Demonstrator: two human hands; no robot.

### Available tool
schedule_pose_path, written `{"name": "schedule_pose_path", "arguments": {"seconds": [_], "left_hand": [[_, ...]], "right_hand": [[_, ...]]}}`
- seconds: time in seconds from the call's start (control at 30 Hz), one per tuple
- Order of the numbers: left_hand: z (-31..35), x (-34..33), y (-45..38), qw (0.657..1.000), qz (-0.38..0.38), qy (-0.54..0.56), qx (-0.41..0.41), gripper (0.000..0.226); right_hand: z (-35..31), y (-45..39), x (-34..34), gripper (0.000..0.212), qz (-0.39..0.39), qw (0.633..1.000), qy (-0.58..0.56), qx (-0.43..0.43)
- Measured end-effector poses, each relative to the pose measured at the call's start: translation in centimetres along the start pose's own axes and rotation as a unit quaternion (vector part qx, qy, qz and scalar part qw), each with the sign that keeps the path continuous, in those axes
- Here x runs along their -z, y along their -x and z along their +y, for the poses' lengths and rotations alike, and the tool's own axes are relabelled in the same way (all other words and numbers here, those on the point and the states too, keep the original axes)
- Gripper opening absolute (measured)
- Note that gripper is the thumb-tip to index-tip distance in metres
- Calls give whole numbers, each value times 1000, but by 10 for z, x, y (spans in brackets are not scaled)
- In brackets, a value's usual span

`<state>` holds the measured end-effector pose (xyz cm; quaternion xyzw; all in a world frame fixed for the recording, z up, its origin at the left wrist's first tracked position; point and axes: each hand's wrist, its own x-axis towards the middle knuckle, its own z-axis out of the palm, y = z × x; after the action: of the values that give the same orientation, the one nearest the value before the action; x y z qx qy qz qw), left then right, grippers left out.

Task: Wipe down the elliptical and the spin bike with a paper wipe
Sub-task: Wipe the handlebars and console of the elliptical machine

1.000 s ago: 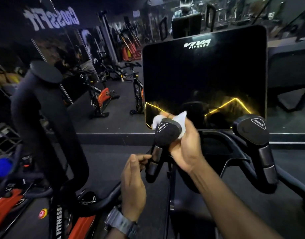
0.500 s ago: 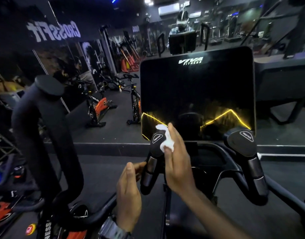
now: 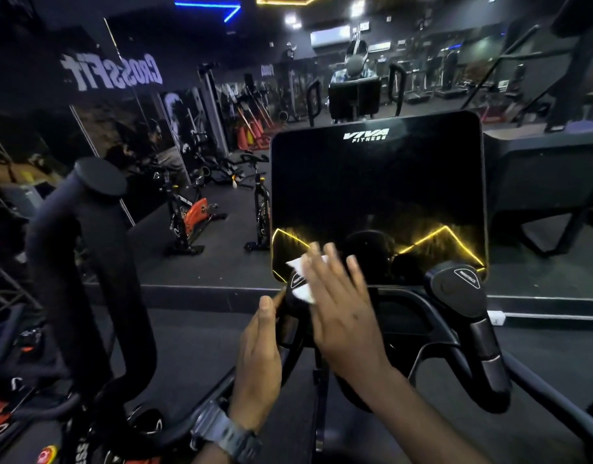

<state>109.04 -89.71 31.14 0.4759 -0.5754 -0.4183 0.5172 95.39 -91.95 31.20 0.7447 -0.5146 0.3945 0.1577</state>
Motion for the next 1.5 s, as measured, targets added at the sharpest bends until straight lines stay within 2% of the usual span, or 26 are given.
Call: {"name": "schedule_pose_path", "arguments": {"seconds": [0.1,0.17,0.27,0.3,0.43,0.5,0.57,0.67,0.8,0.87,1.03,1.1,1.2,1.27,1.3,1.37,1.4,1.43,1.47,1.5], "left_hand": [[-2,4,-1,1000,-12,8,9,73],[-4,8,0,999,-23,19,11,73],[-7,10,1,1000,-16,25,9,71],[-6,9,1,1000,-15,27,3,69],[-1,11,-5,999,-19,46,-10,55],[0,13,-10,999,-13,35,-17,41],[-2,13,-16,1000,2,24,-15,31],[0,12,-24,1000,-5,13,-15,29],[15,10,-36,999,-42,20,-13,25],[22,6,-44,998,-52,29,-17,23],[28,3,-58,996,-66,46,-30,19],[27,4,-60,995,-78,58,-31,19],[26,5,-60,995,-78,51,-38,19],[24,4,-61,996,-71,30,-47,19],[24,4,-62,996,-64,20,-55,19],[24,3,-62,996,-53,9,-65,19],[24,4,-62,997,-51,8,-65,19],[24,4,-63,997,-50,8,-65,19],[23,4,-62,997,-50,6,-66,19],[23,5,-62,996,-52,3,-66,19]], "right_hand": [[-7,20,-8,52,-52,987,65,141],[8,21,0,49,-40,986,66,150],[11,7,4,51,-6,996,45,75],[7,6,3,51,-10,996,41,76],[14,11,11,41,-78,969,54,227],[19,-5,30,39,-76,974,-6,213],[15,-33,51,34,-18,988,-74,136],[17,-92,75,24,4,995,-80,53],[34,-178,74,19,-92,992,-38,76],[39,-210,53,25,-146,983,-6,107],[55,-245,-22,37,-267,922,170,225],[63,-257,-40,40,-250,918,210,224],[68,-262,-65,33,-172,955,180,161],[67,-240,-87,26,-213,933,175,234],[64,-221,-93,24,-265,908,164,279],[58,-183,-99,20,-363,831,150,394],[60,-175,-102,17,-386,795,152,443],[58,-178,-96,15,-379,782,152,472],[59,-191,-91,14,-343,799,155,468],[63,-215,-85,14,-276,853,156,415]]}}
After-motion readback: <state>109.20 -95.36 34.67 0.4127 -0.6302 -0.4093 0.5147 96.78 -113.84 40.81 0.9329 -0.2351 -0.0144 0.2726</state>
